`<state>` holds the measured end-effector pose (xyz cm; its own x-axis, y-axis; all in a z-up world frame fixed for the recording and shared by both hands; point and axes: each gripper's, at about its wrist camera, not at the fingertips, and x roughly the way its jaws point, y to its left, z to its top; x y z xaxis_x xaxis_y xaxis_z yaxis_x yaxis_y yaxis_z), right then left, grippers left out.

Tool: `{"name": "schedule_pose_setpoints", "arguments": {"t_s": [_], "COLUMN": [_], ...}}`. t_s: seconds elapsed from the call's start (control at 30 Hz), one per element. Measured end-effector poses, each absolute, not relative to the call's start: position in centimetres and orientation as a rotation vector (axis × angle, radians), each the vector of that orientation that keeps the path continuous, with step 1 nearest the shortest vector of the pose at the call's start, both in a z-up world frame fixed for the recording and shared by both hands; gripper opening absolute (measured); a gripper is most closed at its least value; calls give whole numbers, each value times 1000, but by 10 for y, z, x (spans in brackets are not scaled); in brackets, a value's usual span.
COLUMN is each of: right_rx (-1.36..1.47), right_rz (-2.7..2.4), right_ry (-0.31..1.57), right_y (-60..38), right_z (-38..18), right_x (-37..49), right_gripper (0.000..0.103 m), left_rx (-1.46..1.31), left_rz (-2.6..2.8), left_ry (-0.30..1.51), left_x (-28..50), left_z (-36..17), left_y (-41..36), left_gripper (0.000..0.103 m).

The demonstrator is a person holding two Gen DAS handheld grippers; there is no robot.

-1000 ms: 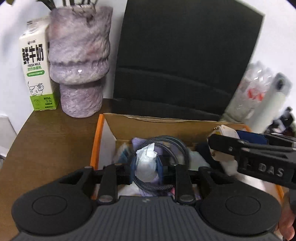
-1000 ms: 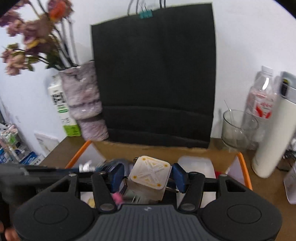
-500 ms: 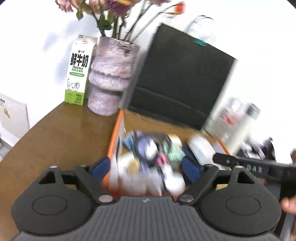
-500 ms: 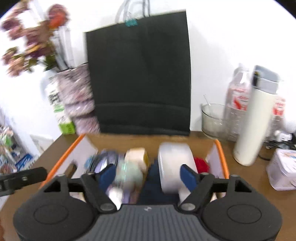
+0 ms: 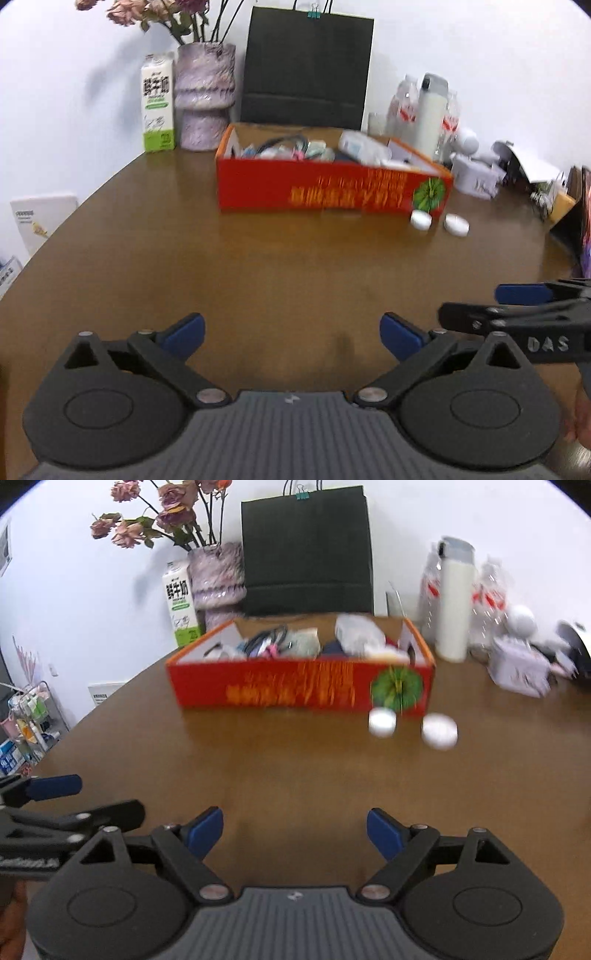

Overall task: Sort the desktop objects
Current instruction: 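Move both open tools back toward the two white round caps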

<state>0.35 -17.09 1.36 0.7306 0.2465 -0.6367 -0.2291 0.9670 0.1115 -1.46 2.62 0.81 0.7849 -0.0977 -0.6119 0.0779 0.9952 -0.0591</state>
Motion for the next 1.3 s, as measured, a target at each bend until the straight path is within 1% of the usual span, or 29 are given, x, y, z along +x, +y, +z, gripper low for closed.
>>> {"name": "schedule_pose_setpoints", "arguments": {"t_s": [0.2, 0.3, 0.63, 1.1, 1.2, 1.3], "right_rx": [-26, -12, 75, 57, 89, 38], "right_rz": [261, 264, 256, 241, 222, 226], "right_ry": [609, 588, 620, 644, 658, 627], "right_y": [-168, -169, -177, -173, -182, -190], "right_z": [-1, -3, -9, -10, -4, 8], "right_x": [-52, -61, -58, -55, -44, -23], "right_gripper": [86, 89, 89, 89, 89, 87], "left_rx": [4, -1, 27, 20, -20, -42], "left_rz": [-65, -64, -56, -70, -137, -174], "left_ry": [672, 645, 693, 698, 696, 665], "left_x": [-42, -48, -42, -39, -31, -9], "left_z": [-14, -12, -16, -16, -10, 0], "left_y": [23, 23, 17, 18, 22, 21], "left_gripper": [103, 103, 103, 103, 103, 103]}}
